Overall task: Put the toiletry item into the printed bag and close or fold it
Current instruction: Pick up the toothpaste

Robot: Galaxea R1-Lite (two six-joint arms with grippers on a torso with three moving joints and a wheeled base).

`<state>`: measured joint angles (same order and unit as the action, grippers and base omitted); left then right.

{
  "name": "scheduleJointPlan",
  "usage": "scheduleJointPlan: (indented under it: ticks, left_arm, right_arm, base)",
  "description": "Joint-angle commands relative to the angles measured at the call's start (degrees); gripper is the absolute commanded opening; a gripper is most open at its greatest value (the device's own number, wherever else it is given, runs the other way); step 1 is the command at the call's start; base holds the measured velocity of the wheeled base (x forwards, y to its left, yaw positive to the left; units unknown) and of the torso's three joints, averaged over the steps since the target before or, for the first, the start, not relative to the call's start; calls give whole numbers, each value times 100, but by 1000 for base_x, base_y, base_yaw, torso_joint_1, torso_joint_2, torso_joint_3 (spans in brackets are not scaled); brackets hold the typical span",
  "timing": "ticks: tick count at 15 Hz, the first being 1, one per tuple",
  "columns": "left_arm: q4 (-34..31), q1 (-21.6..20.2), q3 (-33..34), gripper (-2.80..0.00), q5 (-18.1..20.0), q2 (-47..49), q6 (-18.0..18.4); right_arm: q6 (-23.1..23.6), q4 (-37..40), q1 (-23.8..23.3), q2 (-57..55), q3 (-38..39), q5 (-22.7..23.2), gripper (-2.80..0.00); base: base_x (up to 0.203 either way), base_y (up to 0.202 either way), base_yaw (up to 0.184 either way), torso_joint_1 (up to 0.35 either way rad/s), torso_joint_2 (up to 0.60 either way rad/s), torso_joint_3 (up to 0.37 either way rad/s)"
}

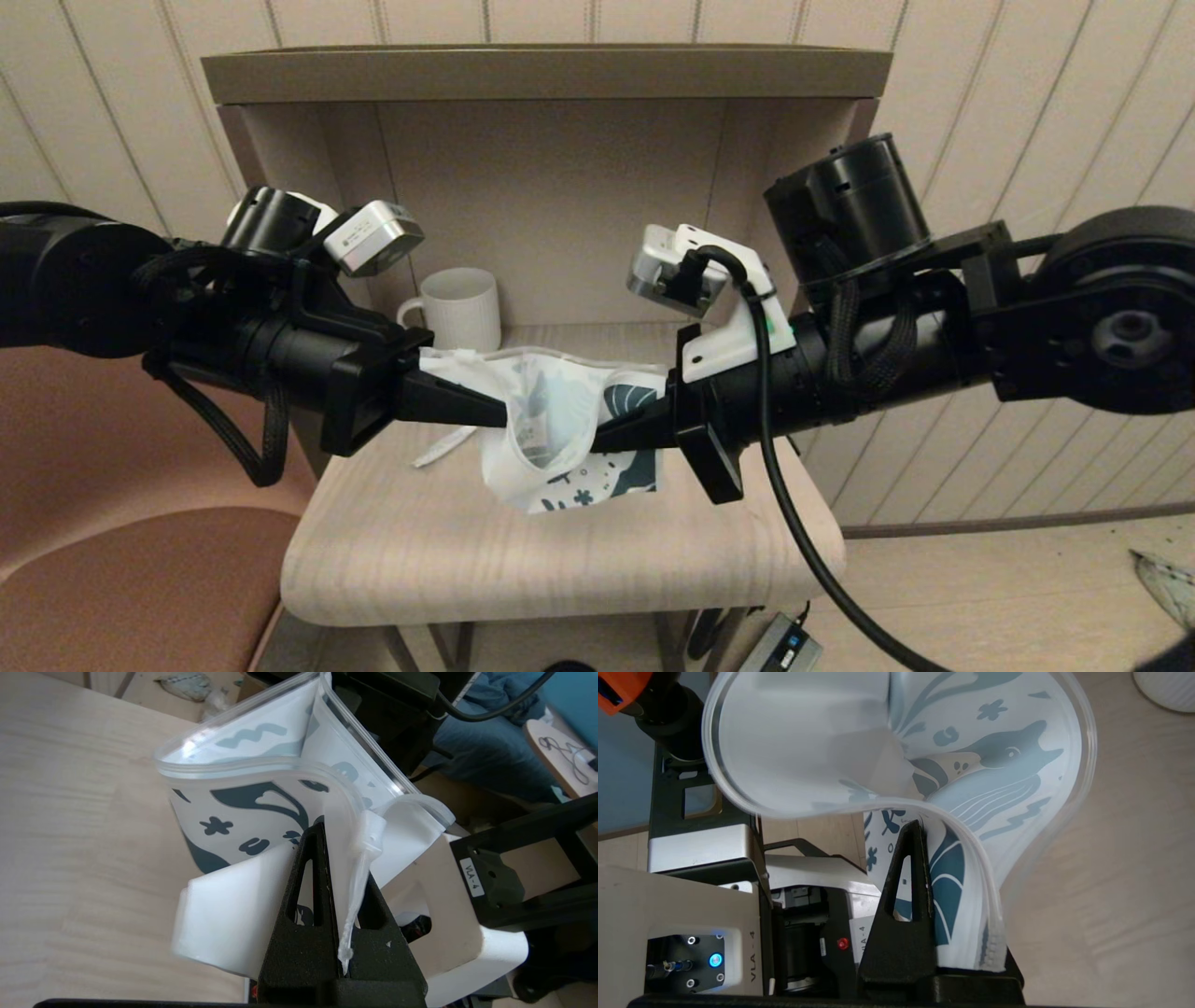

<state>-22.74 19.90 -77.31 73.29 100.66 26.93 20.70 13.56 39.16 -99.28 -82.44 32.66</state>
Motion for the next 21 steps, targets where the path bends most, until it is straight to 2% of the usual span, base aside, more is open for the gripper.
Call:
scheduleJointPlan:
  ticks: [1,4,7,8,9,14,21]
  left_arm:
    - [-12,-46,41,-280,31,7,29]
    - [-32,-449,33,-280,30,137,40]
    - [-25,-504,110,-280,22,136,67]
    - [-12,-498,97,-68,27,121,75]
    - [-19,-496,39,0,38,150,53]
    - [-12,-517,111,0,89,332,103]
    - [50,-1045,617,0,10,71,109]
  right_arm:
    - [13,7,-17,109,83,21,-280]
    - [22,11,-81,414,229,21,-280]
    - [22,7,-84,489,334,30,-280]
    - [22,7,-84,488,334,30,-280]
    - [22,7,-79,480,325,30,-280]
    - [22,-2,-84,497,350,12,-280]
    - [14,-2,-465,960,408,47,-280]
  base:
    - [0,0,0,0,0,0]
    - [0,0,0,0,0,0]
    - [0,0,0,0,0,0]
    - [0,0,0,0,0,0]
    - [0,0,0,0,0,0]
    - [0,0,0,0,0,0]
    - [0,0,0,0,0,0]
